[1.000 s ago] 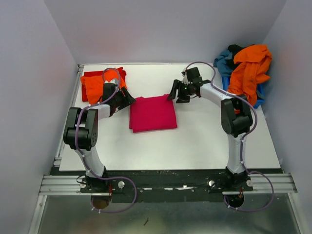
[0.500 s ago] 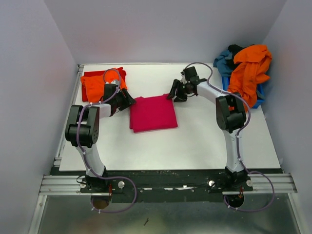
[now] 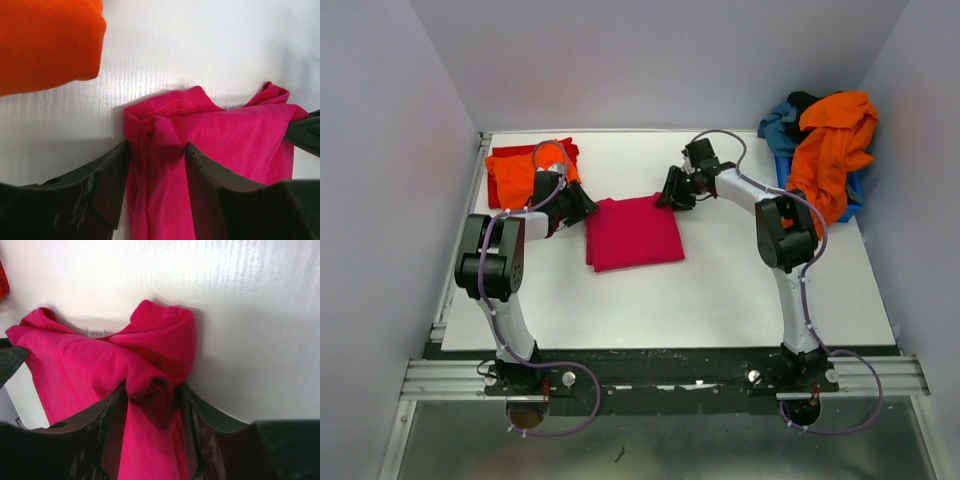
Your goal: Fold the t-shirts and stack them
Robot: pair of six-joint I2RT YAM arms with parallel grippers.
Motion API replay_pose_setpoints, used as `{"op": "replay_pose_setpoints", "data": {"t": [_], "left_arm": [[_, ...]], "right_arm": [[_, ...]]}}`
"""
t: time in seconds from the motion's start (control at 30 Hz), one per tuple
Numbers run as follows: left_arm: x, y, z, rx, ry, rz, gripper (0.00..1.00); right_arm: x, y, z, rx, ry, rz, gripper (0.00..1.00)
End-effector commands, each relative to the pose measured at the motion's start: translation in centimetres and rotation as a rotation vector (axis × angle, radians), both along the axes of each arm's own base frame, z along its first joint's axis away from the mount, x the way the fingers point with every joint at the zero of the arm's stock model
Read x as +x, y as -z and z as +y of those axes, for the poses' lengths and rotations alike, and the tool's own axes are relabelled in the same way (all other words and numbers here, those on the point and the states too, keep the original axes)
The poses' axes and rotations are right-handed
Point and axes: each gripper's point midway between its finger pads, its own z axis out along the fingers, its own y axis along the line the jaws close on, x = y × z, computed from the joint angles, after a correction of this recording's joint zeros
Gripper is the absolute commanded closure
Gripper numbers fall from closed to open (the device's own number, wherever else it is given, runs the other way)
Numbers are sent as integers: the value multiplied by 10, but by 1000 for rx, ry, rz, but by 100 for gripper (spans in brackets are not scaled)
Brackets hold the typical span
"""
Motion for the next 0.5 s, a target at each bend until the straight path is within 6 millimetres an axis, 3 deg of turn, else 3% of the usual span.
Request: {"op": "replay_pose_setpoints", "data": {"t": [0.0,0.07,0.1,0.17,0.47], "left_arm": [[1,9,4,11,1,27,41],[1,10,5,18,1,28,41],[1,10,5,19,2,28,44],[2,11,5,22,0,24,48],[13,13,6,34,-15,33,91]], "right_arm": [[-7,18,9,-19,6,62,50],[-6,18,10,-17,10,61,55],[-5,17,10,-17,10,56,65],[-4,17,12,-21,0,45,99],[-1,4,11,-24,-8,-6,99]]}}
